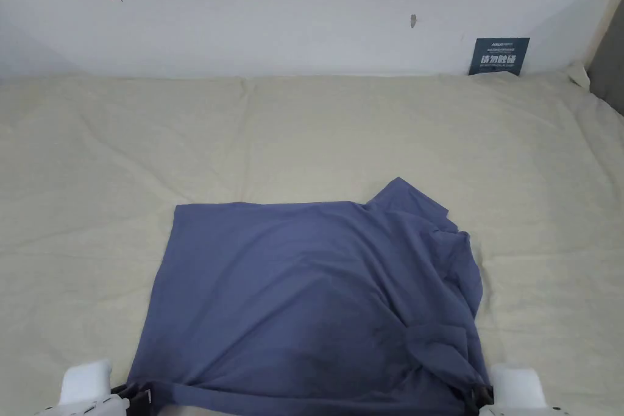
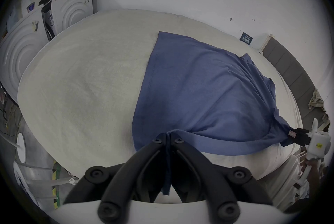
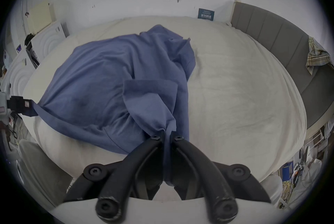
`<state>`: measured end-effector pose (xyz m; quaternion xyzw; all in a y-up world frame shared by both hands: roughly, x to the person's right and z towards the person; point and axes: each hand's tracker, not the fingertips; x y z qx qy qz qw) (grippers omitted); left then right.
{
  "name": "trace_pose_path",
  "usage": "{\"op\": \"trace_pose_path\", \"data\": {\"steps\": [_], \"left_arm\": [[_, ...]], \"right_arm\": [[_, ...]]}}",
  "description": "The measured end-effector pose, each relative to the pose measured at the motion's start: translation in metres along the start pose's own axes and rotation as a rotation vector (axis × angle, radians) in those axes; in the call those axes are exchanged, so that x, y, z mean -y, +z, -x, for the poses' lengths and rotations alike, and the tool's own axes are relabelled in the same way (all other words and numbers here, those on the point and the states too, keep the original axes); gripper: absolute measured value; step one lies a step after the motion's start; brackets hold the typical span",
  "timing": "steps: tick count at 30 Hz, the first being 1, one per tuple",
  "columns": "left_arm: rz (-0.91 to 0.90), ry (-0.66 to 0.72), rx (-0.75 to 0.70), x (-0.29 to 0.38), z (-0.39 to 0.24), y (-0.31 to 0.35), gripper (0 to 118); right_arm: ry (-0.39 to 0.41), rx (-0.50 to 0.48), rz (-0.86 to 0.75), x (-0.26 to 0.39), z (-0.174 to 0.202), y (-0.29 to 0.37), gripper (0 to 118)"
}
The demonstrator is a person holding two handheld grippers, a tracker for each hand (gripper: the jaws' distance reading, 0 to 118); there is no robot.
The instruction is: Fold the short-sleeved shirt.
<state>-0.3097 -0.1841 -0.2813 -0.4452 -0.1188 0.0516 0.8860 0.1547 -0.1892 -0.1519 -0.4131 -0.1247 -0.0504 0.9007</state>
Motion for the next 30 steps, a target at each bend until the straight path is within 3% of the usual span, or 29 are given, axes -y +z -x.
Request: {"op": "trace_pose_path", "data": {"steps": [4, 13, 22, 27, 30], "left_arm": [[-0.044, 0.012, 0.007, -0.020, -0.002, 0.004, 5], [-0.104, -0.001, -0.001, -0.112, -0.011, -0.026, 5], [0.045, -0.063, -0.044, -0.164, -0.015, -0.125, 5], [0.143, -0.072, -0.079, -0.159, -0.012, -0.162, 5], [0.173, -0.072, -0.076, -0.152, -0.011, -0.166, 5]], "right_arm": [[-0.090, -0.051, -0.072, -0.028, -0.006, 0.012, 5], [-0.100, -0.039, -0.156, -0.115, -0.006, -0.022, 5], [-0.149, -0.020, 0.007, -0.160, -0.014, -0.126, 5], [-0.197, -0.018, 0.130, -0.157, -0.019, -0.170, 5], [-0.176, 0.000, 0.172, -0.152, -0.018, -0.178, 5]]}}
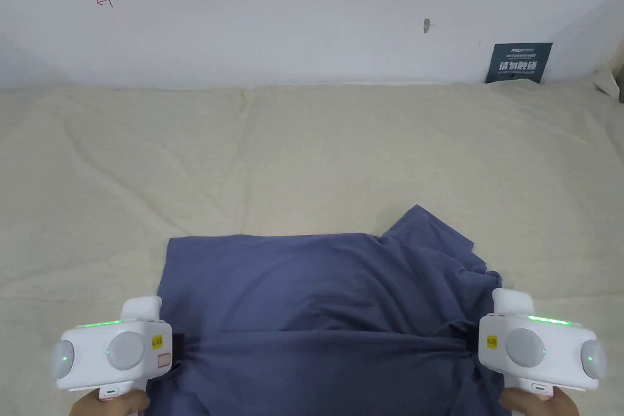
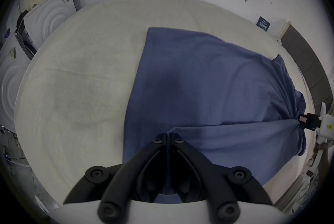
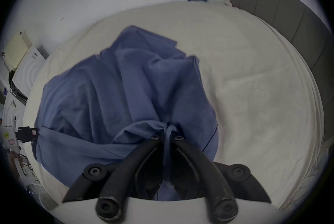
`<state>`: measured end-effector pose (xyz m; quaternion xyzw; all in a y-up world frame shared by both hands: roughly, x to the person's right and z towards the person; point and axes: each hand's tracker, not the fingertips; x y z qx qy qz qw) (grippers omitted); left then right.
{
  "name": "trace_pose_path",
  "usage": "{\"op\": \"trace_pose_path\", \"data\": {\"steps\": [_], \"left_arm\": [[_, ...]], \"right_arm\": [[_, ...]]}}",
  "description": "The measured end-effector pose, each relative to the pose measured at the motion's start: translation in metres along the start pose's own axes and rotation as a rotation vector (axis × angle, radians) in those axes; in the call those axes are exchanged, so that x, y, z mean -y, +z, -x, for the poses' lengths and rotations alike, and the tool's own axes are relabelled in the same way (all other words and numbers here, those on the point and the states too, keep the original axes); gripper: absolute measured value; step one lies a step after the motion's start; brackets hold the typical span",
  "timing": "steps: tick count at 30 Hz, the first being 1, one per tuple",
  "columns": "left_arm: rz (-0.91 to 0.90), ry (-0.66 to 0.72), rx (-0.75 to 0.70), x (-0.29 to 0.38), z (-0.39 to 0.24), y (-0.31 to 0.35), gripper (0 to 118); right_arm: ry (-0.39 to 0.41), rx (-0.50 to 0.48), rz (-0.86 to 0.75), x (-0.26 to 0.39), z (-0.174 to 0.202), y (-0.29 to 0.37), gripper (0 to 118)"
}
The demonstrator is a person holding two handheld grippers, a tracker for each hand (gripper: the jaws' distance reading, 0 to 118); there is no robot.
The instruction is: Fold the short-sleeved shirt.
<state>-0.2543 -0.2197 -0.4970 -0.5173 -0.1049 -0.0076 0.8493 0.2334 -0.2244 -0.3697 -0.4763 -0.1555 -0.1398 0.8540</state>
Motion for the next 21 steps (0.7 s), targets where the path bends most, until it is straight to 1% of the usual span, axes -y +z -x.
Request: {"op": "trace_pose_path", "data": {"steps": [1, 2, 3, 4, 5, 6, 7, 9, 12, 15, 17, 19, 20, 21], "left_arm": [[-0.009, 0.003, 0.001, 0.001, 0.000, 0.005, 5], [-0.020, 0.008, 0.006, 0.000, 0.000, 0.010, 5], [-0.020, 0.012, 0.013, -0.001, 0.000, 0.014, 5], [-0.020, 0.018, 0.021, -0.003, -0.001, 0.021, 20], [-0.036, 0.024, 0.031, -0.004, -0.002, 0.031, 49], [-0.057, 0.027, 0.037, -0.003, -0.004, 0.040, 81], [-0.116, 0.019, 0.049, -0.003, -0.007, 0.053, 103], [-0.239, -0.013, 0.069, -0.001, -0.017, 0.089, 105], [-0.369, -0.058, 0.059, 0.004, -0.031, 0.143, 105], [-0.553, -0.124, 0.035, 0.016, -0.046, 0.193, 105], [-0.668, -0.149, 0.005, 0.029, -0.057, 0.222, 105], [-0.766, -0.166, -0.003, 0.045, -0.066, 0.243, 103], [-0.811, -0.165, -0.008, 0.054, -0.070, 0.252, 99], [-0.849, -0.169, -0.008, 0.060, -0.073, 0.257, 92]], "right_arm": [[0.001, -0.010, 0.001, 0.001, -0.001, 0.002, 6], [0.003, -0.021, -0.003, 0.000, -0.002, 0.008, 9], [0.001, -0.023, -0.017, 0.000, -0.002, 0.015, 18], [0.001, -0.026, -0.041, -0.001, -0.002, 0.025, 43], [0.005, -0.030, -0.070, -0.002, -0.002, 0.036, 65], [0.011, -0.047, -0.106, -0.004, -0.003, 0.047, 80], [0.019, -0.067, -0.152, -0.005, -0.003, 0.062, 84], [0.036, -0.085, -0.249, -0.005, -0.001, 0.099, 84], [0.067, -0.115, -0.436, 0.000, 0.001, 0.161, 84], [0.108, -0.121, -0.608, 0.011, 0.006, 0.220, 84], [0.130, -0.098, -0.718, 0.025, 0.011, 0.253, 84], [0.143, -0.054, -0.780, 0.038, 0.016, 0.276, 84], [0.150, -0.036, -0.809, 0.046, 0.019, 0.284, 83], [0.150, -0.025, -0.826, 0.052, 0.021, 0.289, 81]]}}
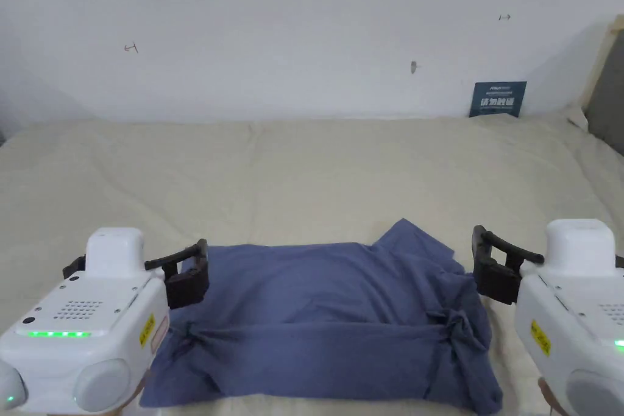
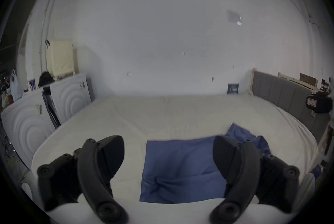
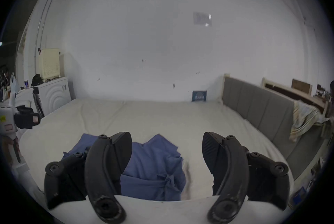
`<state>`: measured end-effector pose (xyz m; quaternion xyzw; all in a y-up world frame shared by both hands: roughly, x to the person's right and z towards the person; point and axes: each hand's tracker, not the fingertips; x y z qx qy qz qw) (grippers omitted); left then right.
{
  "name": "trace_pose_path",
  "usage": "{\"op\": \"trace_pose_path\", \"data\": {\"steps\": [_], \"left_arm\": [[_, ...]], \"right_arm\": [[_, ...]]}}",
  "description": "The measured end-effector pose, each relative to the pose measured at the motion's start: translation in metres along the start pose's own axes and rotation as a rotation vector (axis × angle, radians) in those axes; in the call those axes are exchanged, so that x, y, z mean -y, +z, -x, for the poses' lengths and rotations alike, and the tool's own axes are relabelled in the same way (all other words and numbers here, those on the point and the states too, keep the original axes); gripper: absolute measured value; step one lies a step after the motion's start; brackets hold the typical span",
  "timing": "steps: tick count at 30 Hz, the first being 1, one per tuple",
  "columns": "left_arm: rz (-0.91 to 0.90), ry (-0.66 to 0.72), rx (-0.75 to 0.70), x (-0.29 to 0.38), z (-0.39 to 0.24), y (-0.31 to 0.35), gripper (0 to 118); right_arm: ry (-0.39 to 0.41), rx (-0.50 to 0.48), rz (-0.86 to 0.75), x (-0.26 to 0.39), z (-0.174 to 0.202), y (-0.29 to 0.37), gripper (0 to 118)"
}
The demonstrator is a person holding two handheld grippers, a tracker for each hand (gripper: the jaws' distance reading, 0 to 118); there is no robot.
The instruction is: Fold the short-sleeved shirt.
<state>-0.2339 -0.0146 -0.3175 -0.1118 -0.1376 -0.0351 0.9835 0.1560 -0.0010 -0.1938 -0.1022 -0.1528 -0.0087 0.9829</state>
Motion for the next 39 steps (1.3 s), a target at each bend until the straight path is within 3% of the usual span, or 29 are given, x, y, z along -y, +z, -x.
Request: {"op": "trace_pose_path", "data": {"steps": [3, 4, 6, 7, 14, 19, 24, 26, 27, 28, 29, 30, 34, 39], "left_arm": [[-0.033, -0.014, -0.007, 0.003, -0.012, 0.022, 77], [-0.033, -0.011, -0.003, 0.005, -0.013, 0.024, 54], [-0.028, 0.005, 0.003, 0.009, -0.017, 0.030, 7], [-0.043, 0.030, 0.000, 0.011, -0.017, 0.035, 1], [0.029, 0.082, 0.032, 0.017, -0.012, 0.036, 1], [0.297, 0.132, -0.015, 0.031, 0.007, 0.004, 1], [0.528, 0.249, 0.030, 0.069, 0.039, -0.033, 1], [0.631, 0.258, 0.023, 0.086, 0.050, -0.052, 7], [0.649, 0.282, 0.015, 0.095, 0.056, -0.060, 26], [0.688, 0.301, 0.011, 0.103, 0.059, -0.065, 60], [0.735, 0.334, 0.002, 0.112, 0.064, -0.074, 83], [0.771, 0.355, -0.004, 0.120, 0.069, -0.082, 97], [0.812, 0.341, -0.060, 0.148, 0.081, -0.106, 106], [0.876, 0.287, -0.106, 0.176, 0.080, -0.129, 102]], "right_arm": [[0.034, 0.013, -0.020, 0.004, 0.008, 0.019, 77], [0.046, 0.022, -0.030, 0.006, 0.011, 0.024, 59], [0.050, 0.044, -0.040, 0.008, 0.014, 0.030, 4], [0.040, 0.053, -0.055, 0.010, 0.015, 0.033, 0], [0.034, 0.033, -0.070, 0.009, 0.017, 0.040, 0], [0.027, 0.024, -0.049, 0.009, 0.010, 0.034, 0], [0.017, 0.025, -0.001, 0.019, 0.006, 0.023, 0], [0.013, 0.029, 0.022, 0.026, 0.005, 0.016, 0], [0.011, 0.032, 0.035, 0.028, 0.005, 0.012, 0], [0.010, 0.032, 0.052, 0.030, 0.004, 0.008, 0], [0.007, 0.027, 0.065, 0.033, 0.004, 0.004, 0], [0.005, 0.027, 0.074, 0.036, 0.003, 0.001, 0], [-0.001, 0.028, 0.118, 0.045, 0.002, -0.015, 0], [-0.004, 0.047, 0.174, 0.058, 0.000, -0.034, 0]]}}
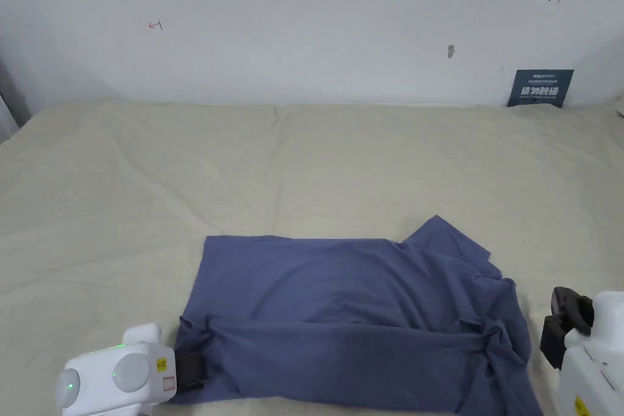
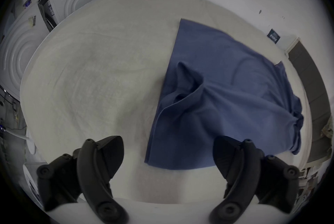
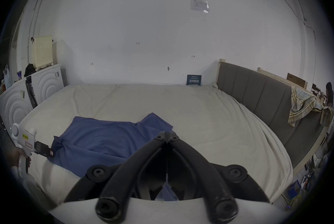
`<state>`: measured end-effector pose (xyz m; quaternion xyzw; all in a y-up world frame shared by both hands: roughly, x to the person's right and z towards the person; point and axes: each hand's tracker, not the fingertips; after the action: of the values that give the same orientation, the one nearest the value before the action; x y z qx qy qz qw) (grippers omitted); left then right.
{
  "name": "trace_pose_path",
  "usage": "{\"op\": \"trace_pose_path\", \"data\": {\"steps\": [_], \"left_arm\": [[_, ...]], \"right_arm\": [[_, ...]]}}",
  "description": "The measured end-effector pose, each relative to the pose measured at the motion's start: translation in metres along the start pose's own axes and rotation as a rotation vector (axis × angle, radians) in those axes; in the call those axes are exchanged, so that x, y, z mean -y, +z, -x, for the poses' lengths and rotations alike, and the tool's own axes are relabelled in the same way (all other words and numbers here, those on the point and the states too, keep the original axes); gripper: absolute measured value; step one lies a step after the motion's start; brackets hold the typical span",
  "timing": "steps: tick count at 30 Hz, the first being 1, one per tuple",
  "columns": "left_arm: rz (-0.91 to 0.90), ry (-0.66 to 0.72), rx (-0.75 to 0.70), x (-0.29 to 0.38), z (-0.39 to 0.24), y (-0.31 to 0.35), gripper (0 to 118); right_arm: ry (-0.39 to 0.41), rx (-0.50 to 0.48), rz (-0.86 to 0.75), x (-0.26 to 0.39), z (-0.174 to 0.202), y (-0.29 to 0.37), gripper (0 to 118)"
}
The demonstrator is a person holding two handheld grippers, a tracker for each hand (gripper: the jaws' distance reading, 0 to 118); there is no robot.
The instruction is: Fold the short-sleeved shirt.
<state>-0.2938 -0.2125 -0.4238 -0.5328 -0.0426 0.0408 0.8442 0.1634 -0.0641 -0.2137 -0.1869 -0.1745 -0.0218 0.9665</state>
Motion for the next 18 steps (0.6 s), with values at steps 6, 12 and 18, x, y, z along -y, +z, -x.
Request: {"op": "trace_pose_path", "data": {"steps": [6, 12, 18], "left_arm": [[-0.043, -0.118, -0.032, 0.016, -0.017, -0.001, 43], [-0.140, -0.141, 0.052, 0.010, -0.025, 0.025, 6], [-0.179, -0.110, 0.111, -0.002, -0.020, 0.052, 6]], "right_arm": [[-0.035, 0.023, 0.095, 0.015, -0.011, -0.021, 0], [-0.064, 0.042, 0.337, 0.051, -0.025, -0.071, 81], [-0.076, 0.019, 0.596, 0.106, -0.023, -0.117, 84]]}}
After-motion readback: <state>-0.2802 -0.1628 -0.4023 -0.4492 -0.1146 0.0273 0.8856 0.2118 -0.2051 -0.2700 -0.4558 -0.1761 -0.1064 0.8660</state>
